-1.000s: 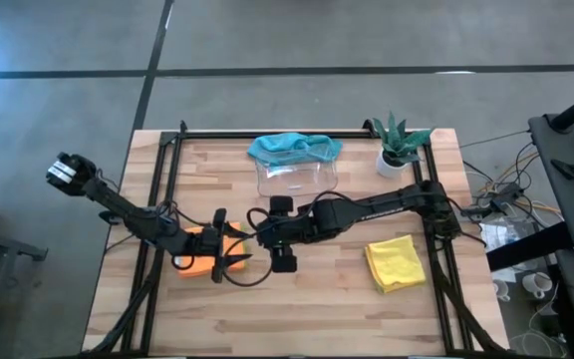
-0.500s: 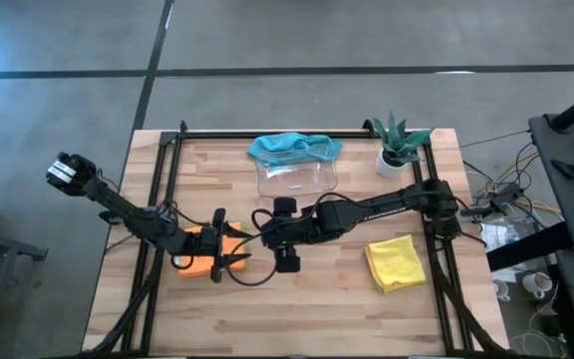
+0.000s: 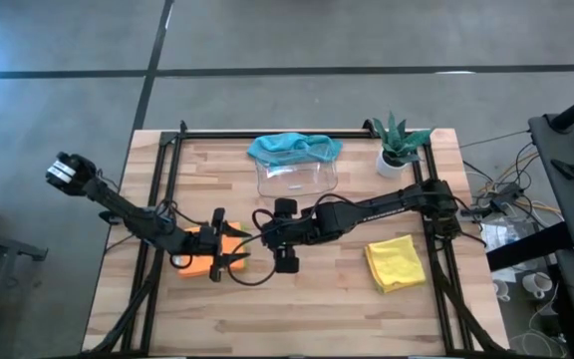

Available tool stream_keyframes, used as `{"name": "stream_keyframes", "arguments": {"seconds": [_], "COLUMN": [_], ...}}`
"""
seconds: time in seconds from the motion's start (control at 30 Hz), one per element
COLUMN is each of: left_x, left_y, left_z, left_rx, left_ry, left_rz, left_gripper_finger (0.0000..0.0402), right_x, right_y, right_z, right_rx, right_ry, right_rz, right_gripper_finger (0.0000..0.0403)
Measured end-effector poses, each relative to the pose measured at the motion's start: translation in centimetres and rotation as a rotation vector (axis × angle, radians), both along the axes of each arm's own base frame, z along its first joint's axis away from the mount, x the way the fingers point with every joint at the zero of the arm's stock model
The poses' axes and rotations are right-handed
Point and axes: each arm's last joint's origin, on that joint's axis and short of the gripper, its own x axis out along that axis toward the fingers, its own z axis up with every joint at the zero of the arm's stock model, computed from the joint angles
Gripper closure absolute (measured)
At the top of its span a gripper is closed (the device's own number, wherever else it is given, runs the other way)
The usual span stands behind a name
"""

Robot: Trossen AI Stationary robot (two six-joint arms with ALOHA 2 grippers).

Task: Fold microfiber towels
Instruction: Move the transparent bin to the top left of the table

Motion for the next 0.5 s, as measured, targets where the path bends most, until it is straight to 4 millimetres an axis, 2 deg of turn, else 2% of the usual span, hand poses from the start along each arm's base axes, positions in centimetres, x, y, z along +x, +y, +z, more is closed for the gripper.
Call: {"name": "stream_keyframes", "arguments": {"seconds": [0.1, 0.27, 0.5], "left_x": [-0.6, -1.8, -2.5], "left_y": [0.3, 1.0, 1.3], "left_z": [0.1, 0.0, -0.7], "left_rx": [-0.013, -0.061, -0.081], "left_ry": [-0.016, -0.042, -0.036], "left_rz": [0.0, -0.004, -0.006], "left_gripper_finger": [0.0182, 0.0182, 0.0182], "right_x": [0.1, 0.3, 0.7], "right_y": [0.0, -0.1, -1.1], "right_z": [-0.3, -2.1, -2.0], "right_rx": [0.004, -0.002, -0.026], "right_ry": [-0.016, -0.009, -0.04], "right_rz": [0.0, 0.002, -0.01], "right_gripper_finger": [0.0147, 0.0147, 0.0151]}}
